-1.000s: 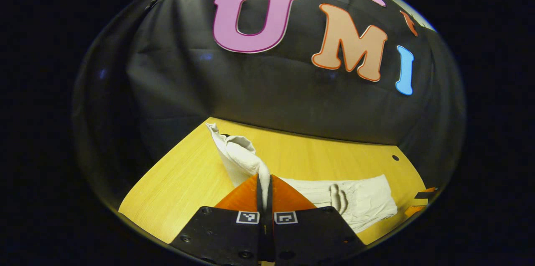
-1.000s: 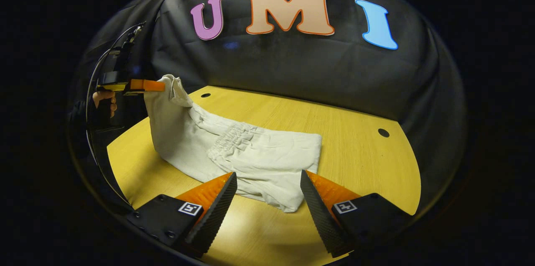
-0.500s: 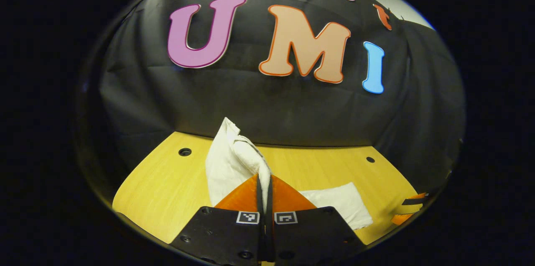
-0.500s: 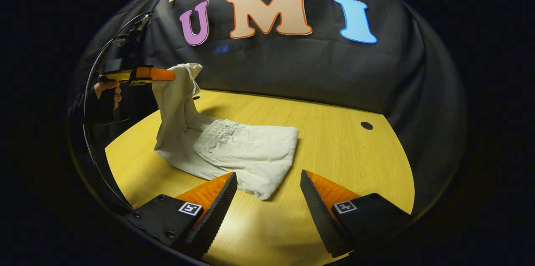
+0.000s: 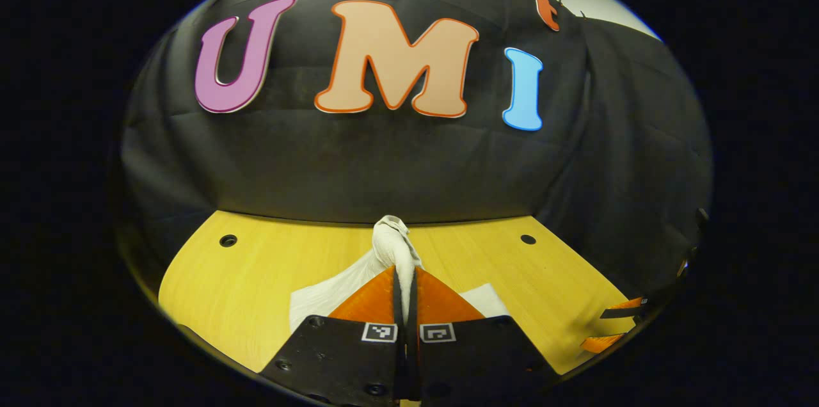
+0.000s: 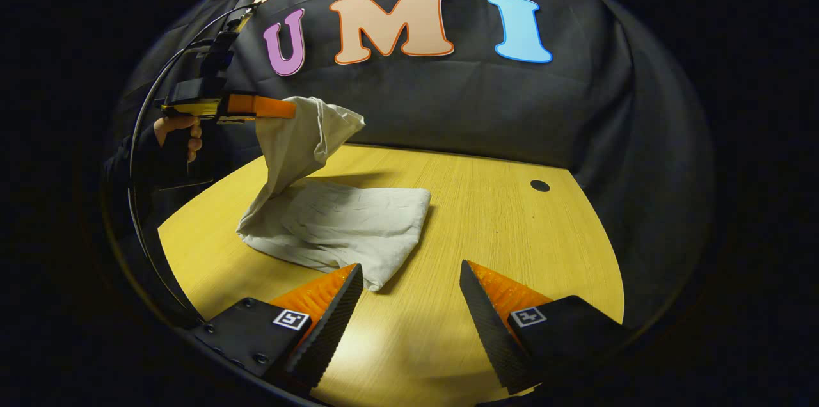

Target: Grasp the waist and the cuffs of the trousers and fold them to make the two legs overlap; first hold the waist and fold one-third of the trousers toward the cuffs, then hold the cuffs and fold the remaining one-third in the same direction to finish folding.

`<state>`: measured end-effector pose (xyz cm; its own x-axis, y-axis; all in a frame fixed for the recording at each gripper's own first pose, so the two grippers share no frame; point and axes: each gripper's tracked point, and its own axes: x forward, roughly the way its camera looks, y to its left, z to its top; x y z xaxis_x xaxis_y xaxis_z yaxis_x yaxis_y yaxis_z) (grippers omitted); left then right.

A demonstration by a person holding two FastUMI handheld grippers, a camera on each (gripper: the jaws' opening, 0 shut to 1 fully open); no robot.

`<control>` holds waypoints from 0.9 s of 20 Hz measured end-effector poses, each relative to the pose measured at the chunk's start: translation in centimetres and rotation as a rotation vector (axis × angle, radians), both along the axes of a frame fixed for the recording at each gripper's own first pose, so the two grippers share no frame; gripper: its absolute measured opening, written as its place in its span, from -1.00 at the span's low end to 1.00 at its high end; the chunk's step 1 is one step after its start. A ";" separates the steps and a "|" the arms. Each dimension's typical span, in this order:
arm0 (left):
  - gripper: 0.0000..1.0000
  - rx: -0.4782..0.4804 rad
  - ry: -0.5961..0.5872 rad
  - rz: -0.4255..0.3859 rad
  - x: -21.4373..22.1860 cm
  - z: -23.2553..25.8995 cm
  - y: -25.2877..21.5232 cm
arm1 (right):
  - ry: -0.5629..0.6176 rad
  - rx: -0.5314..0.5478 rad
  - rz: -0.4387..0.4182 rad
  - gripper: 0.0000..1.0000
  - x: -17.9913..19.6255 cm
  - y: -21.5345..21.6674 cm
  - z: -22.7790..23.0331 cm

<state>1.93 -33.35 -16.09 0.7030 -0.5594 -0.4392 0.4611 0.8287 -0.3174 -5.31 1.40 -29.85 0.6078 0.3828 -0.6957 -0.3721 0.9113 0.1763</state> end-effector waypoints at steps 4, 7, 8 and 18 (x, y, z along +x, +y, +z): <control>-1.00 -0.007 0.005 -0.078 -1.3 -0.7 -4.5 | 0.010 0.000 -0.009 0.96 -0.4 -1.2 -0.3; -1.00 -0.014 0.023 -0.140 -3.1 -1.9 -7.4 | 0.018 0.000 -0.010 0.96 -0.6 -1.8 -0.6; -1.00 -0.013 0.032 -0.154 -3.7 -2.4 -8.1 | 0.019 0.001 -0.010 0.96 -0.5 -1.9 -0.6; -0.97 0.033 0.112 -0.229 -10.2 -7.6 -10.9 | 0.029 0.030 0.007 0.97 -0.4 -1.9 -1.1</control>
<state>-8.28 -44.27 -23.67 0.5059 -0.6824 -0.5276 0.6011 0.7176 -0.3517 -5.71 -0.48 -30.92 0.5848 0.4083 -0.7009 -0.3731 0.9026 0.2146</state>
